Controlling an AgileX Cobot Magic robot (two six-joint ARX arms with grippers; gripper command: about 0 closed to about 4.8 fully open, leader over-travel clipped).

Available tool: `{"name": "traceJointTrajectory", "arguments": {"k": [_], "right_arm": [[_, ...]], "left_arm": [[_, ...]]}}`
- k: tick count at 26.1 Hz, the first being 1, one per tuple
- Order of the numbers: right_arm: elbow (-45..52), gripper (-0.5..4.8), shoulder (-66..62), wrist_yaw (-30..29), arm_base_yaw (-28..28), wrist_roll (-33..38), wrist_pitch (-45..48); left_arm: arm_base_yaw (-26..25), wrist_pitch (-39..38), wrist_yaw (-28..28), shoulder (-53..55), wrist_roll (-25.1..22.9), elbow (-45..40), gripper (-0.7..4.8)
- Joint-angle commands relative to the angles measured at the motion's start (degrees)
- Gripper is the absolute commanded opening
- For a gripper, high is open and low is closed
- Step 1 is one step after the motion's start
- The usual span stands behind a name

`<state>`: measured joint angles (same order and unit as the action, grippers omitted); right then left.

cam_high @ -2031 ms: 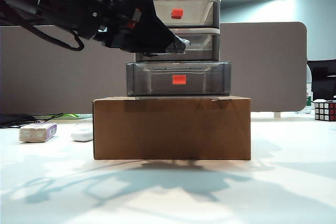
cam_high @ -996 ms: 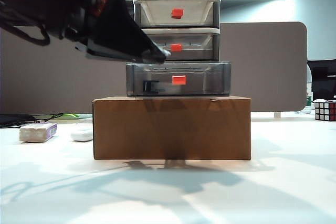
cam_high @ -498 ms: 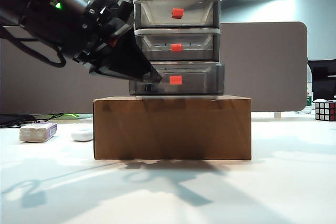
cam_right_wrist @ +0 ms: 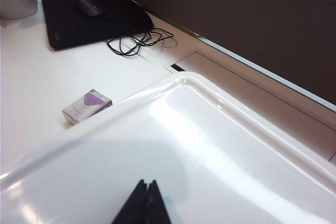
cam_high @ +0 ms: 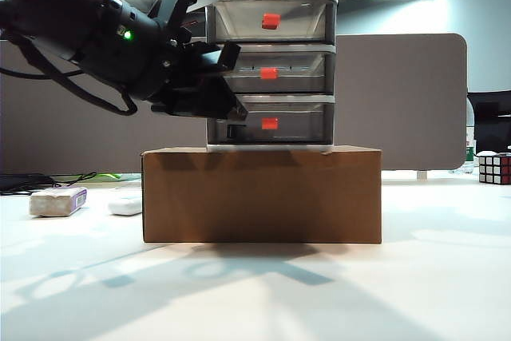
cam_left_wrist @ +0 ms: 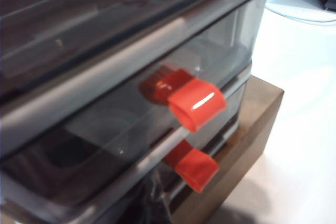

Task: Open the third layer of the drawer on the table, pick up the transparent tape on the table and put it in, and finally close the drawer.

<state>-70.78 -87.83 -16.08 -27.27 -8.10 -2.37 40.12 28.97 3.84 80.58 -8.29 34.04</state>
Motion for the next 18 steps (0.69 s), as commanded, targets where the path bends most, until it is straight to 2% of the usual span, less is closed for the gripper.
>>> {"name": "traceJointTrajectory", "arguments": {"k": [1,3,6,8,12,15,18], "right_arm": [[0.57,-0.05,0.20,0.76,0.00,-0.24,-3.48],[0.59,-0.05,2.86,0.74,0.00,-1.42,-4.37],[0.74,-0.05,9.79,0.76,0.00,-1.44,-7.26],[4.00,-0.05,18.97,0.72,0.00,-1.60,-9.38],[10.58,-0.05,29.79,0.94,-0.02,-0.70,-13.29],[17.09,-0.05,38.29,2.27,-0.02,-0.66,-15.72],[29.20,-0.05,53.22,3.19,-0.02,2.14,-16.74]], "left_arm": [[-0.26,1.14,-1.38,-0.94,-0.28,0.07,-0.06],[-0.26,-1.25,2.19,-4.57,-0.48,-1.03,-0.06],[-0.24,-3.43,4.15,-14.45,-0.48,-4.81,-0.06],[-0.26,-11.69,3.87,-26.12,-1.14,-8.00,-0.06],[-0.24,-23.67,4.13,-39.43,-1.14,-11.87,-0.06],[-0.26,-28.94,4.74,-48.39,-0.74,-15.06,-0.06],[-0.26,-30.16,0.83,-62.34,4.55,-22.01,-0.06]]}}
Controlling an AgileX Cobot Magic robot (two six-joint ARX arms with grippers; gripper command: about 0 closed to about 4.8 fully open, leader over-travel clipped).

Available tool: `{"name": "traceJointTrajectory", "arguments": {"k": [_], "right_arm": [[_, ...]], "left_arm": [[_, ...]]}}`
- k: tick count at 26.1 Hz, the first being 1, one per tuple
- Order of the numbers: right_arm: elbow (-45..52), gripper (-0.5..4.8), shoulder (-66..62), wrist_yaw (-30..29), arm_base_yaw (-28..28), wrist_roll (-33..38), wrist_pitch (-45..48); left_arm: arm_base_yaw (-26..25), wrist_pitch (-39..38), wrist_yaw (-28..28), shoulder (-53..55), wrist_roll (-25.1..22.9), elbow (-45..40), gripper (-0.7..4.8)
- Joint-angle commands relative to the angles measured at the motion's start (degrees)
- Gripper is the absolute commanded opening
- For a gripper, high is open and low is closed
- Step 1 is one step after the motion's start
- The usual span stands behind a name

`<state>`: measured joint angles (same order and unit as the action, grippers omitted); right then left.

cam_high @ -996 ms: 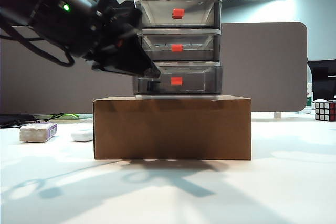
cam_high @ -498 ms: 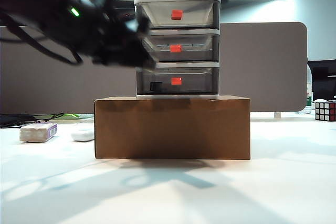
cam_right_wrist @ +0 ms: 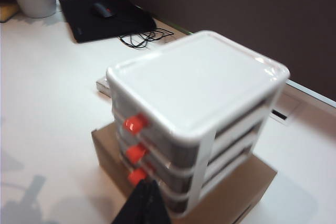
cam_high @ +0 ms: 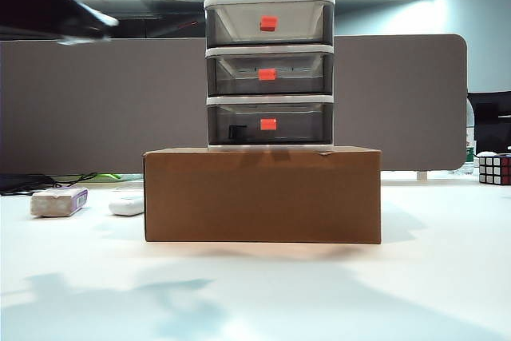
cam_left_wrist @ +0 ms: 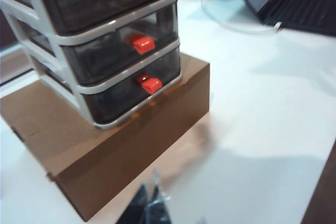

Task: Open the third layer of the drawer on the table, pick up the transparent tape on the table and put it in, and finally close the drawer.

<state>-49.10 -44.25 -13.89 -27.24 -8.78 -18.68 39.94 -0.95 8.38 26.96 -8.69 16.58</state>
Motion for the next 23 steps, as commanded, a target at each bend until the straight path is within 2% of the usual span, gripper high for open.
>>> {"name": "traceJointTrajectory", "arguments": {"k": [1,6,8,10,11,13,16,18,21,22,23], "right_arm": [[10.32,-0.05,13.20,1.64,-0.07,3.63,-0.48],[25.49,-0.05,33.18,7.67,-0.09,4.70,-0.85],[28.94,-0.05,37.92,8.76,-0.09,5.07,-1.18],[32.72,-0.05,44.26,8.76,-0.31,7.93,-2.29],[33.86,-0.05,44.11,9.22,-0.50,9.18,-1.86],[35.19,-0.05,43.54,8.87,-0.39,8.68,-2.84],[38.75,-0.05,43.12,6.64,-1.16,5.16,1.79],[41.20,-0.05,44.28,6.58,-1.22,4.00,5.07],[44.92,-0.05,44.28,7.89,-1.07,2.56,11.30],[46.27,-0.05,44.28,7.96,-1.07,2.56,13.60],[49.24,-0.05,44.28,7.82,-1.09,2.49,18.12]], "left_arm": [[-0.09,-0.22,-4.79,-11.98,5.33,-6.25,-0.06],[-0.07,0.26,-6.62,-26.73,6.88,-14.56,-0.06],[-0.52,-1.75,-9.16,-26.53,9.70,-14.95,-0.06],[-0.52,-4.07,-10.12,-26.43,16.98,-14.95,-0.06],[-0.52,-4.31,-10.12,-26.67,18.14,-14.99,-0.06],[-0.55,-3.15,-10.14,-26.88,16.22,-15.23,-0.06],[-0.66,1.46,-13.88,-26.84,9.49,-16.17,-0.06],[-1.38,2.56,-15.12,-26.84,7.89,-16.17,-0.06],[-3.21,3.50,-14.84,-26.84,5.68,-16.20,-0.06],[-4.02,3.63,-13.66,-26.84,4.90,-16.20,-0.06],[-6.16,3.85,-10.23,-26.84,2.10,-16.20,-0.06]]}}
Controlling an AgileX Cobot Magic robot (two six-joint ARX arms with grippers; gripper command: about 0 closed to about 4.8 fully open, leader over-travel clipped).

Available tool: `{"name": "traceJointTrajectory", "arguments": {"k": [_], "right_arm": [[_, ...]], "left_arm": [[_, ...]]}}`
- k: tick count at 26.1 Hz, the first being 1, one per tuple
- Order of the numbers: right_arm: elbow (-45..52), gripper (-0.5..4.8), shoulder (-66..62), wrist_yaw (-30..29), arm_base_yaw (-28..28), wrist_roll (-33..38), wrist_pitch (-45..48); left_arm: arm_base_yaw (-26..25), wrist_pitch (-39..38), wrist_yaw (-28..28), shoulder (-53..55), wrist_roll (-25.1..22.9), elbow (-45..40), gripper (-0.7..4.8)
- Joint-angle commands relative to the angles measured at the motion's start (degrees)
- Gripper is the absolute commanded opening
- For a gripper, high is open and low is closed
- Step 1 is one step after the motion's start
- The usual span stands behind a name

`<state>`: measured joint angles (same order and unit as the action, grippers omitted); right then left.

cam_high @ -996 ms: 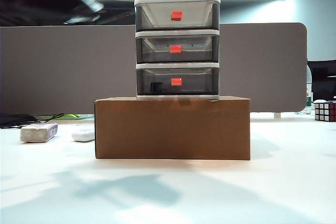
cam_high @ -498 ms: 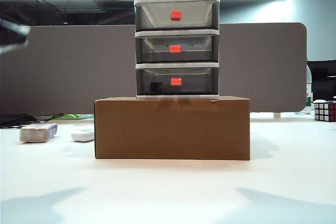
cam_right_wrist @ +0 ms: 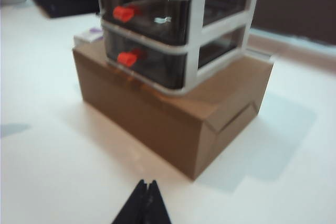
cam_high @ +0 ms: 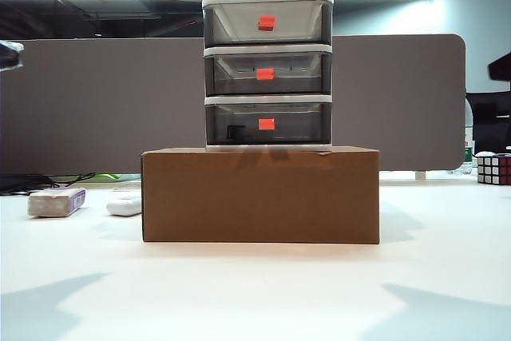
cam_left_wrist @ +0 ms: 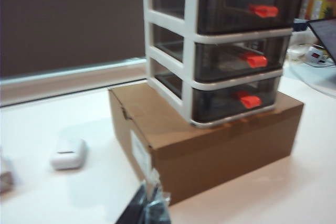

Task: Open the third layer of the drawer on the table, pick up the transparent tape on the table and put it in, and finally close the drawer.

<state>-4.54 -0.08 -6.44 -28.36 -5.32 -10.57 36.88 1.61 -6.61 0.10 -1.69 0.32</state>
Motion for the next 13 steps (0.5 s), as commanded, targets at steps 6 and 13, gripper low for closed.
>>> {"name": "traceJointTrajectory", "arguments": {"k": [6,13], "right_arm": [[4.48,-0.05,-0.02,6.78,2.62,-5.66,8.85],[4.48,-0.05,-0.02,6.32,12.72,-5.64,8.66]], "left_arm": [[-14.49,4.79,9.55,0.02,-5.20,0.07,-0.06],[-28.04,5.09,15.43,0.02,-3.65,0.09,-0.06]]}}
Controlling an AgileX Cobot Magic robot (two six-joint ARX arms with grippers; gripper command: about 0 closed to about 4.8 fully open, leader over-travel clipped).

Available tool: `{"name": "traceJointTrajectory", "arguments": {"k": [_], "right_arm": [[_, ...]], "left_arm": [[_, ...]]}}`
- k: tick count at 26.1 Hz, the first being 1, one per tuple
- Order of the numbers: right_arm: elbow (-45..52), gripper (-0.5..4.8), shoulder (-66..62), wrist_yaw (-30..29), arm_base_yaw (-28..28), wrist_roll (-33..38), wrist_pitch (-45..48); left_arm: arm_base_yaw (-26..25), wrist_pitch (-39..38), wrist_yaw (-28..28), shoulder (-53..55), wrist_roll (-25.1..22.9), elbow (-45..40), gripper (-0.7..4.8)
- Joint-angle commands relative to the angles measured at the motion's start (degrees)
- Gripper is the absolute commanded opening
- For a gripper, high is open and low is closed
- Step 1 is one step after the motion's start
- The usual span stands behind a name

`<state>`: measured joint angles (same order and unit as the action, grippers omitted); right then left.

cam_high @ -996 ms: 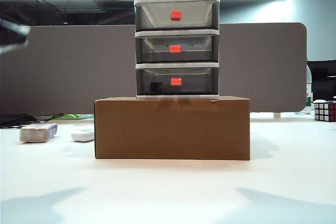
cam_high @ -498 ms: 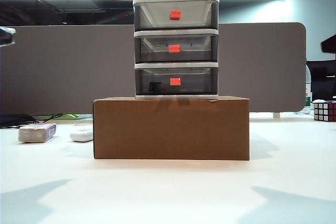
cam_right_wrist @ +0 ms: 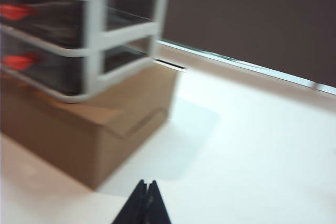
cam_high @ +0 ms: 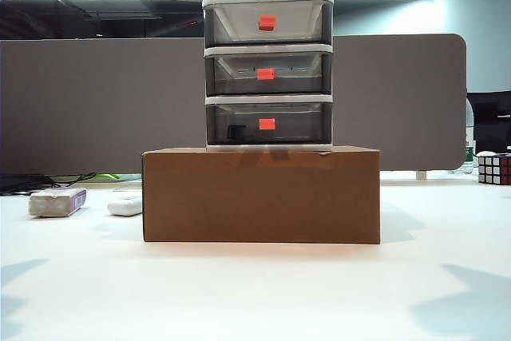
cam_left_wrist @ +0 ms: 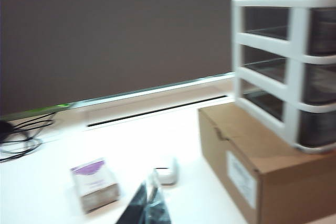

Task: Open the third layer of the drawer on the table, pick up the transparent tape on the table and put it in, and finally close the drawer.

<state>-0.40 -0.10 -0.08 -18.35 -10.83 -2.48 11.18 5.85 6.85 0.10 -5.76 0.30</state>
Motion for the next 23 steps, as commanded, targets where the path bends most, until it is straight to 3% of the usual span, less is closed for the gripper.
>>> {"name": "traceJointTrajectory", "arguments": {"k": [1,5,23], "right_arm": [[0.35,-0.05,0.00,-0.07,5.38,-0.11,0.59],[0.35,-0.05,0.00,-0.07,9.53,0.59,0.70],[0.35,-0.05,0.00,-0.02,9.31,0.55,1.03]], "left_arm": [[-4.31,0.63,1.11,0.02,0.39,0.11,-0.06],[-6.34,0.59,-1.75,0.02,0.26,0.11,-0.05],[-6.29,0.17,-1.25,0.02,0.24,0.13,-0.05]]}}
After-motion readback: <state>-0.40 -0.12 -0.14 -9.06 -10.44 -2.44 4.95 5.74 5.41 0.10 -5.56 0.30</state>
